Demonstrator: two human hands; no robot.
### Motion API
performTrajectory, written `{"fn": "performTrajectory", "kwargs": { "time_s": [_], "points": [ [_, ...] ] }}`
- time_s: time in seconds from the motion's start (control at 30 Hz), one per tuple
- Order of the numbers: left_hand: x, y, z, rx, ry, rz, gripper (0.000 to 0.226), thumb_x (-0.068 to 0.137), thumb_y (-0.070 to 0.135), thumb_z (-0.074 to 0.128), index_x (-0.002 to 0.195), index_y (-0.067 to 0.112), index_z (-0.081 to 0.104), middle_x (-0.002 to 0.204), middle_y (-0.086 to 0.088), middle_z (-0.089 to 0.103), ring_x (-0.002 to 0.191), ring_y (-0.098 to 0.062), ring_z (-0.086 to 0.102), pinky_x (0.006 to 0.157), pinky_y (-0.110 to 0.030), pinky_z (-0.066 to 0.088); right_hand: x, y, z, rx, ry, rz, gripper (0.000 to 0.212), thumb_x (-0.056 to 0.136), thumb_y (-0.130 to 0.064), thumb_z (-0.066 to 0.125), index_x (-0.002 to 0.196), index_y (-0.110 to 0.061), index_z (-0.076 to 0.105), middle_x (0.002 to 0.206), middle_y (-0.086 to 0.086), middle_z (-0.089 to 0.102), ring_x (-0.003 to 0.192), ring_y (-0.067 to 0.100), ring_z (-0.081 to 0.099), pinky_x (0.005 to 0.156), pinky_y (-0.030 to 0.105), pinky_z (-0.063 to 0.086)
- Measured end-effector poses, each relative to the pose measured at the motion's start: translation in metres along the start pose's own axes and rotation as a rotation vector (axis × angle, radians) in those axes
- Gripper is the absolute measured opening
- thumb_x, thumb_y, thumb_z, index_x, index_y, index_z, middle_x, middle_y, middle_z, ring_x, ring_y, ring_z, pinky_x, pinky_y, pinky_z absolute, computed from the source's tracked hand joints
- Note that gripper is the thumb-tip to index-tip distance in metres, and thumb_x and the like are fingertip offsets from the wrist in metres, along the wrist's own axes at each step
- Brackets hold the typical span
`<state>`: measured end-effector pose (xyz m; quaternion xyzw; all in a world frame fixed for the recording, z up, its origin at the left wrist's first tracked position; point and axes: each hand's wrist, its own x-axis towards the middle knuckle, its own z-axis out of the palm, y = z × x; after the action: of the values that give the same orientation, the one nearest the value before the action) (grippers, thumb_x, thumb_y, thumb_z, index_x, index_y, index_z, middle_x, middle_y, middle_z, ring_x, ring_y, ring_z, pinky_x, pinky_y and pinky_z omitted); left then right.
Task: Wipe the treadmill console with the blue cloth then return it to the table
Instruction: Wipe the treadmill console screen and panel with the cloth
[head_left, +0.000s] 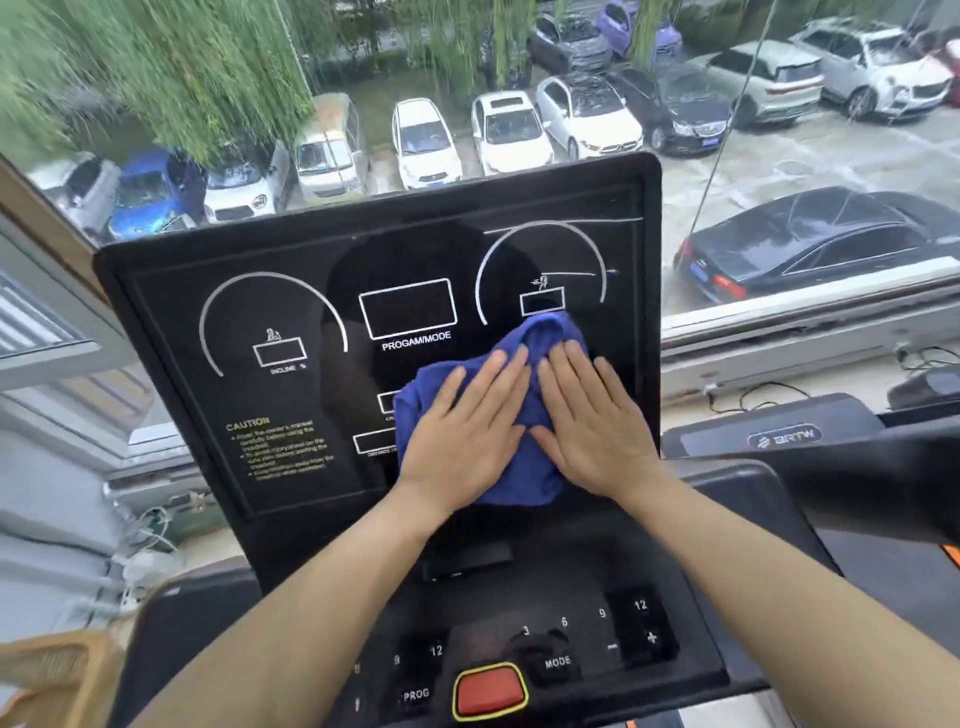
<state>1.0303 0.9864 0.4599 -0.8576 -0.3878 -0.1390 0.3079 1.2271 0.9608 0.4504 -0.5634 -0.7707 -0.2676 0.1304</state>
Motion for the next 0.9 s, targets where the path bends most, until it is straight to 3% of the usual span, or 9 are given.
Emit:
{"fn": "performTrajectory", "kwargs": {
  "time_s": [0.1,0.23,0.37,0.47,0.6,0.7,0.8,0.9],
  "points": [
    [0.039,-0.027,-0.015,-0.014,0.066,-0.156,0.067,0.104,0.038,0.037,0.158,0.007,0.012,0.165,-0.007,0.012,0.152,-0.024,0.014,0.123,-0.044,-0.001,0.06,0.02,-0.02,-0.003,0.126,-0.035,0.068,0.102,-0.043,0.035,0.154,-0.001,0.02,0.159,0.019,0.031,0.149,0.031,0.022,0.122,0.044,0.007],
    [0.117,-0.034,-0.042,-0.086,0.142,-0.304,0.063,0.105,0.038,0.034,0.158,0.009,0.018,0.167,-0.009,0.017,0.154,-0.025,0.014,0.123,-0.045,0.008,0.113,0.063,-0.05,0.065,0.192,0.137,0.07,0.1,-0.038,0.038,0.156,-0.002,0.017,0.163,0.019,0.019,0.152,0.032,0.016,0.122,0.045,0.002],
    [0.143,-0.01,-0.045,-0.112,0.161,-0.271,0.063,0.104,0.037,0.034,0.158,0.009,0.02,0.167,-0.008,0.017,0.154,-0.025,0.014,0.123,-0.046,0.01,0.093,0.078,-0.044,0.122,0.156,0.313,0.069,0.102,-0.034,0.036,0.156,-0.001,0.011,0.165,0.02,0.011,0.153,0.031,0.008,0.122,0.044,-0.003],
    [0.117,0.017,-0.03,-0.096,0.127,-0.167,0.062,0.104,0.034,0.033,0.158,0.009,0.019,0.167,-0.007,0.017,0.154,-0.025,0.013,0.123,-0.046,0.006,0.054,0.063,-0.022,0.155,0.08,0.391,0.071,0.098,-0.034,0.037,0.154,0.003,0.016,0.162,0.025,0.015,0.151,0.036,0.012,0.122,0.046,0.004],
    [0.036,0.042,-0.006,-0.081,0.018,-0.019,0.069,0.101,0.034,0.042,0.159,0.008,0.015,0.166,-0.005,0.009,0.153,-0.022,0.013,0.122,-0.044,-0.008,-0.017,0.022,0.002,0.123,-0.051,0.253,0.072,0.094,-0.04,0.038,0.147,0.006,0.023,0.15,0.032,0.038,0.144,0.04,0.02,0.118,0.047,0.012],
    [0.021,0.034,-0.004,-0.026,-0.016,-0.007,0.073,0.1,0.037,0.046,0.158,0.007,0.013,0.165,-0.005,0.007,0.152,-0.021,0.015,0.122,-0.043,-0.006,-0.015,0.018,0.0,0.084,-0.064,0.144,0.072,0.094,-0.043,0.037,0.146,0.005,0.024,0.148,0.03,0.044,0.142,0.039,0.023,0.118,0.047,0.012],
    [0.076,0.008,-0.025,-0.062,0.06,-0.082,0.063,0.102,0.033,0.04,0.157,0.009,0.022,0.167,-0.006,0.017,0.153,-0.023,0.017,0.122,-0.044,0.002,0.042,0.049,-0.021,0.053,0.045,0.182,0.073,0.095,-0.04,0.038,0.15,0.006,0.023,0.155,0.028,0.033,0.146,0.039,0.021,0.12,0.044,0.004],
    [0.14,-0.013,-0.049,-0.135,0.113,-0.137,0.06,0.102,0.029,0.036,0.157,0.009,0.024,0.167,-0.006,0.018,0.154,-0.024,0.014,0.122,-0.044,0.003,0.089,0.078,-0.048,0.086,0.08,0.317,0.073,0.098,-0.035,0.034,0.155,0.003,0.011,0.164,0.023,0.01,0.153,0.034,0.006,0.122,0.042,-0.004]
  ]
}}
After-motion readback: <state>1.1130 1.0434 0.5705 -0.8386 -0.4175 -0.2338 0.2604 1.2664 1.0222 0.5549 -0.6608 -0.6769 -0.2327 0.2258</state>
